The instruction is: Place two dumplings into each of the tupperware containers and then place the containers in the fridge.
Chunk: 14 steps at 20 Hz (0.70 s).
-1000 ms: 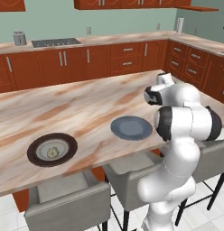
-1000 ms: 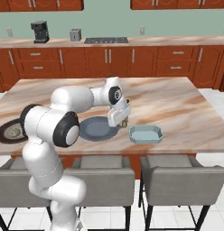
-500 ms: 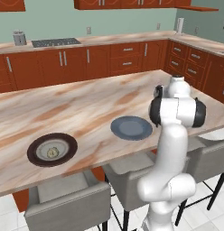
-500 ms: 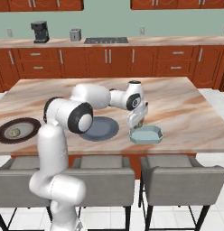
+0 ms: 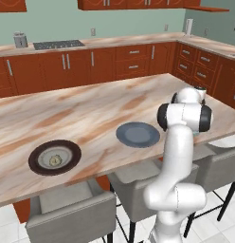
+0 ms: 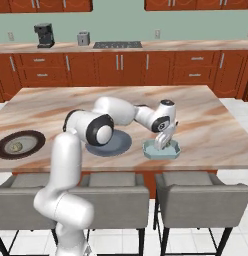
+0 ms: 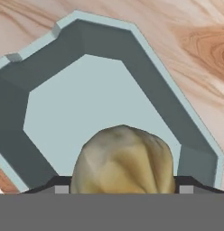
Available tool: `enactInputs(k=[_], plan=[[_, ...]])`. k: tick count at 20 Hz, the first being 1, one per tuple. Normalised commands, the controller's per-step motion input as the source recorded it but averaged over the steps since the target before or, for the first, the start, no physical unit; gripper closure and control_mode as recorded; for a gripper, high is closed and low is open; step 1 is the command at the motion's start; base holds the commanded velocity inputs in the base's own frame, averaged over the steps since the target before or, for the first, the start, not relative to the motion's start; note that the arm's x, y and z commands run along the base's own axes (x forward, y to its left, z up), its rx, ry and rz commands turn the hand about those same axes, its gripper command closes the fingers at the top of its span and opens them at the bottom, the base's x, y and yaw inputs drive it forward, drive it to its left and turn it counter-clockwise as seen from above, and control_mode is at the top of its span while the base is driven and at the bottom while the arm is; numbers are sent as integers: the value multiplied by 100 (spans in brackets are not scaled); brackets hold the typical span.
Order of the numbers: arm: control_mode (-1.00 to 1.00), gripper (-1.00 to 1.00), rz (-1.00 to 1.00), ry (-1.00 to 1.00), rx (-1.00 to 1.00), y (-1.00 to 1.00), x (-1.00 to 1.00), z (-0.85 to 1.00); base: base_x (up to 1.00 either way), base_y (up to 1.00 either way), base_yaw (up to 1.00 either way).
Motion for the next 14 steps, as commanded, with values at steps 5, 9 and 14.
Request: enactInputs(k=[5, 9, 14], plan=[[-100, 100, -3, -4, -9, 17, 0, -37, 0, 0, 0], [-100, -100, -6, -4, -13, 29, 0, -11, 0, 0, 0], [-100, -100, -5, -12, 1, -9, 10, 9, 0, 0, 0]])
